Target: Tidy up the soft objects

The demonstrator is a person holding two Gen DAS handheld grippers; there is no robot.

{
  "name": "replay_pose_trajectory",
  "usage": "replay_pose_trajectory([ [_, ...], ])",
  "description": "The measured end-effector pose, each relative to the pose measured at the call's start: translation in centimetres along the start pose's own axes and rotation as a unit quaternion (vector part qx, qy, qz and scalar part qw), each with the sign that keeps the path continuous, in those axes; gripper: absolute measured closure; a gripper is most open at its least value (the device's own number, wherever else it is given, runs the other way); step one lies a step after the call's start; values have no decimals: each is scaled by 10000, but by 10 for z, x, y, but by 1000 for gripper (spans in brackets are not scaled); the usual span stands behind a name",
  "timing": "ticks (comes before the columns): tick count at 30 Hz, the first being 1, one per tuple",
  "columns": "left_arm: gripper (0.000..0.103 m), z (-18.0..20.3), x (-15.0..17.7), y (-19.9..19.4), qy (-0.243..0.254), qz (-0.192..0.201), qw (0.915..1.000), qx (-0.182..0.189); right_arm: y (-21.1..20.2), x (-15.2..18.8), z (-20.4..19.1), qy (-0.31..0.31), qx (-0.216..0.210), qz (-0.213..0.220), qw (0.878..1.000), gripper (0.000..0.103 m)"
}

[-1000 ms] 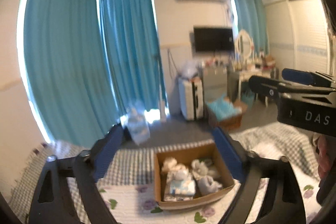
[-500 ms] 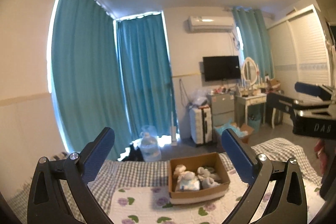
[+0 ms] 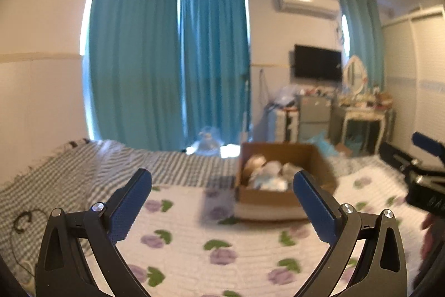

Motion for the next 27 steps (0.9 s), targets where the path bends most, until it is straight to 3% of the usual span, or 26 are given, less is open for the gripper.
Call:
replay_pose_trajectory([
  [2, 0, -1, 7, 9, 39, -94, 9999, -97, 11, 8, 3, 39, 37, -112, 9999, 0],
  [5, 0, -2, 12, 16, -105, -275, 9996, 37, 23, 15, 5, -3, 111, -227, 9997, 0],
  [27, 0, 0, 17, 8, 6, -308, 9995, 42, 25, 18, 6, 84, 145, -289, 9994, 0],
])
Point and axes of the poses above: each gripper's, at about its wrist camera, not at the fingertips, and y roughly the way its jaws point, z to its right, x to its underside, the point moved 7 cm from there along y, roughly the way its jaws point, and after that the axes turned 15 degrees about -z, right-handed, at the moved point
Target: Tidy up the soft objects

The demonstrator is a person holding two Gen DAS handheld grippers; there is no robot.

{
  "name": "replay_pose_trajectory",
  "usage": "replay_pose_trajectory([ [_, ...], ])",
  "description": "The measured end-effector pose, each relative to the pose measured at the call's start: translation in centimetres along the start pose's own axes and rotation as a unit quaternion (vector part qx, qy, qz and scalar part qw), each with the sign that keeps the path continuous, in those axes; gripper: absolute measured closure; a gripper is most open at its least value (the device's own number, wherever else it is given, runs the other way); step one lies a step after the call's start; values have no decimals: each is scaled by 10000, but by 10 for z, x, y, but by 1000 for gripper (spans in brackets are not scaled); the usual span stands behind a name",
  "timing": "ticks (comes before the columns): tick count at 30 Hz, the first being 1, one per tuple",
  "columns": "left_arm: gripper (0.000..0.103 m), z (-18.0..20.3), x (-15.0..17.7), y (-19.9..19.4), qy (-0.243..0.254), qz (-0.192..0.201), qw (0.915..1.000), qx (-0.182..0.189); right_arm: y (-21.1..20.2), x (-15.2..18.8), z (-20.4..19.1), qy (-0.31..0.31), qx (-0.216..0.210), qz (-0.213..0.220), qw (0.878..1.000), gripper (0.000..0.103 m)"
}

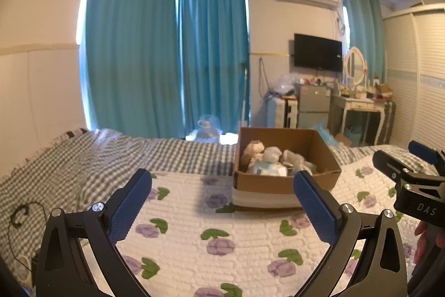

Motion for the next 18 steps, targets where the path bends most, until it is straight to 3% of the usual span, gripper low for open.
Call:
replay_pose_trajectory([
  [18, 0, 2, 2, 1, 16, -79, 10000, 22, 5, 6, -3, 29, -3, -100, 9999, 0],
])
Point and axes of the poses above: each gripper's, at about its wrist camera, not at the fingertips, and y roughly the way its jaws point, z to its right, x to its underside, the point moved 7 cm from there along y, roughly the way its jaws point, and after that the axes turned 15 degrees about -z, right-handed, at the moved point
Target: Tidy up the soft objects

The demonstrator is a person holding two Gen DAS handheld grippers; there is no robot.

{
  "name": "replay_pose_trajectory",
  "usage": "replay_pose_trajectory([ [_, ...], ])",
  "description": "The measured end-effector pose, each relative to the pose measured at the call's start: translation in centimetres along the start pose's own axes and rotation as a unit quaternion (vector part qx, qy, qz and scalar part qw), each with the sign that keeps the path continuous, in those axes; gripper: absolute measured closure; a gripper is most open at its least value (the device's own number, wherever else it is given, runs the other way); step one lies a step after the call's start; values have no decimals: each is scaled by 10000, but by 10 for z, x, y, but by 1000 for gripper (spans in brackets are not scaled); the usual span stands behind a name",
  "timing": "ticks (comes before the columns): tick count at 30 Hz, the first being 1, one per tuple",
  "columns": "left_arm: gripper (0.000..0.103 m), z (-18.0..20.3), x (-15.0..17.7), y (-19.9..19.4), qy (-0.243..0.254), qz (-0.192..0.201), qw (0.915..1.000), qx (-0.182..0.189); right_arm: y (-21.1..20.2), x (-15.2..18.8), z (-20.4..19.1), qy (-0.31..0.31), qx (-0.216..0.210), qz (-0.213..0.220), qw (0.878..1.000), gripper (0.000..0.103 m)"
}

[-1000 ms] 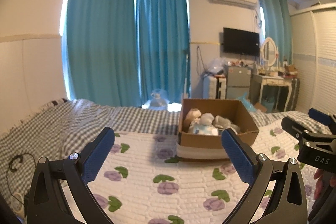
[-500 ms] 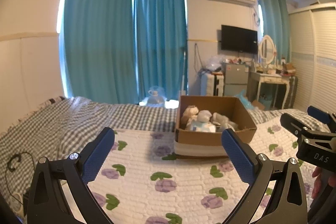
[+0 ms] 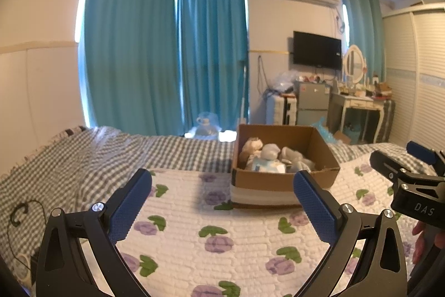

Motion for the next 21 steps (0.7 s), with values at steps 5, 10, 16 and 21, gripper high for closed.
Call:
replay_pose_trajectory([
  [5, 0, 1, 1, 0, 4, -31, 10000, 6, -1, -1, -1, 2, 1, -17, 10000, 0],
  [10, 0, 2, 2, 0, -4, -36, 10000, -6, -1, -1, -2, 2, -1, -20, 10000, 0],
  [16, 0, 2, 2, 1, 8, -43, 10000, -7, 0, -2, -3, 12, 2, -43, 10000, 0],
  [21, 0, 2, 2, 1, 8, -42, 10000, -6, 0, -2, -4, 14, 5, -45, 10000, 0],
])
Point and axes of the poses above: each gripper's, at about its wrist camera, not at the fingertips, and y roughly the way its jaws point, z to its right, x to its underside, the point moved 7 cm from there along y, roughly the way its jaws point, and after that the axes turned 15 degrees about -z, right-handed, at the moved point
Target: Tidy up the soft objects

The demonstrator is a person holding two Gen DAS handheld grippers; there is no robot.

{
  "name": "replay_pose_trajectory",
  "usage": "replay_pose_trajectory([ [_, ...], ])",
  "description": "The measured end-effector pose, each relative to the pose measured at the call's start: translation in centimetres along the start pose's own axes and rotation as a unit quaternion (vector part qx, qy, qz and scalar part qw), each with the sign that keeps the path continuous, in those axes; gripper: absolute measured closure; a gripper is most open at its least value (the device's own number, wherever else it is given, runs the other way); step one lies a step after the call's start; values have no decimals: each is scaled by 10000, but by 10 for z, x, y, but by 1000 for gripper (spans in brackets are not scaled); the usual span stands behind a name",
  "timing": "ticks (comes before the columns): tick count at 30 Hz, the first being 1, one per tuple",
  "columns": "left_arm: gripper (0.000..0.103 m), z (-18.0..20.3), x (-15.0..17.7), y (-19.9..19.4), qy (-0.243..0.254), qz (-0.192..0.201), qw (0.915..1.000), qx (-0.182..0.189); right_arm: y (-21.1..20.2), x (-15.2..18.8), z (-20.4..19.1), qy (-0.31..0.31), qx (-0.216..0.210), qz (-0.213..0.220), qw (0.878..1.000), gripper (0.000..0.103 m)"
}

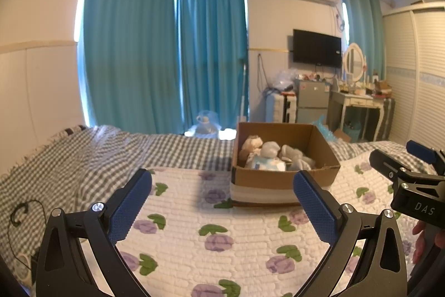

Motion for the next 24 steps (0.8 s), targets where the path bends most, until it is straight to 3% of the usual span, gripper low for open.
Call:
replay_pose_trajectory([
  [14, 0, -1, 0, 0, -23, 5, 10000, -29, 2, 1, -2, 0, -1, -40, 10000, 0],
  [24, 0, -12, 0, 2, -300, -2, 9995, 4, 4, 1, -2, 14, 2, -69, 10000, 0],
])
Point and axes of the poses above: each gripper's, at about its wrist camera, not at the fingertips, and y roughly the way its jaws point, z to its right, x to its underside, the point moved 7 cm from there along y, roughly the way its jaws point, and after that the axes turned 15 degrees about -z, right-handed, at the moved point
